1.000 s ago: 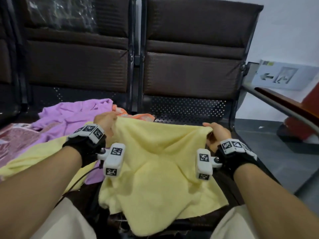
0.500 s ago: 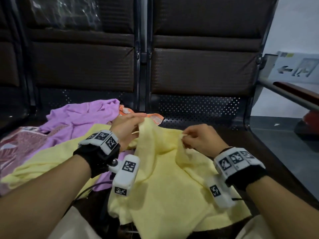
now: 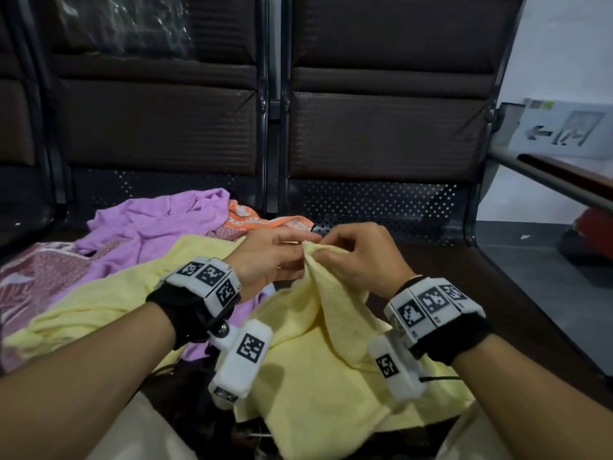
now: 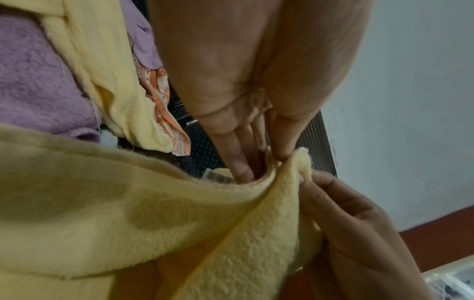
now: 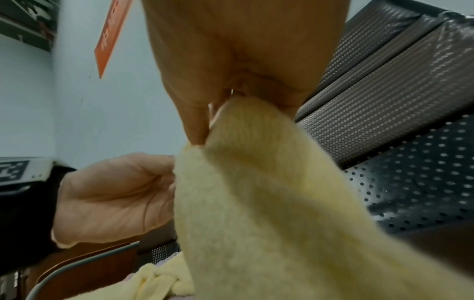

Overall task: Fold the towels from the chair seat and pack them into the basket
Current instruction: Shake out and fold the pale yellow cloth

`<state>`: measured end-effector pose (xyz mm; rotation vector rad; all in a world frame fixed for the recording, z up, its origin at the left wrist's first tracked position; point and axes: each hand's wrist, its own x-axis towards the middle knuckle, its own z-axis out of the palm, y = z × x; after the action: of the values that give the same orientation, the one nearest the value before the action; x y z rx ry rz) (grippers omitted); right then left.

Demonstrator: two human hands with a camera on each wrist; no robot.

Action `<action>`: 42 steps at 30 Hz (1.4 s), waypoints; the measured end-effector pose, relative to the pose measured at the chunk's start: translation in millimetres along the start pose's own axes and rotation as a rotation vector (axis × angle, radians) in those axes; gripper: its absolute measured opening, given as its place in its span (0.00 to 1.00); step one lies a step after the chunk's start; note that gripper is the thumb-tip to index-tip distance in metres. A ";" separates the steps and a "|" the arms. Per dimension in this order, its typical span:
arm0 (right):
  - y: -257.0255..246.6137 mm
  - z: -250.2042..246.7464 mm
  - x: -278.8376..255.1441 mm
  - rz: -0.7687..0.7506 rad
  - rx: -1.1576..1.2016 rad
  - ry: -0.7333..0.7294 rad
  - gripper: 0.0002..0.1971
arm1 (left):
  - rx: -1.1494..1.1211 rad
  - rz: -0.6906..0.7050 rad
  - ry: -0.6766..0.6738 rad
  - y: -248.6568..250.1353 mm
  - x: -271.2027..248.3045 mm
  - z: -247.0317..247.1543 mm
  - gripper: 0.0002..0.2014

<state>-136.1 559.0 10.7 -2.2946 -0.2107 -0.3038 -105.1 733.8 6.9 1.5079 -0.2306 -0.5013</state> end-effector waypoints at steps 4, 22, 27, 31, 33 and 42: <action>1.3 0.3 -1.1 0.030 0.030 0.023 0.07 | 0.001 -0.001 -0.014 1.2 -2.6 4.2 0.09; 23.9 -21.4 -8.8 0.043 -0.528 -0.477 0.23 | 0.343 0.107 0.228 2.9 -0.7 -6.3 0.13; 27.9 -38.8 -12.8 0.109 -0.533 -0.287 0.15 | 0.584 0.142 0.215 2.2 -7.5 -15.2 0.11; 23.5 -45.8 -20.6 0.050 -0.668 -0.241 0.13 | 0.638 0.237 0.184 6.8 -16.7 -9.0 0.13; 19.1 -46.1 -26.1 0.019 -0.625 -0.280 0.11 | 0.656 0.294 0.227 10.8 -23.2 -4.2 0.14; 4.3 -50.1 -47.2 -0.273 -0.529 -0.290 0.09 | 0.379 0.460 0.485 20.7 -37.1 -0.1 0.17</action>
<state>-187.8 516.4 27.2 -2.8348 -0.6614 -0.1734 -134.1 750.3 33.3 1.8240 -0.2893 0.2942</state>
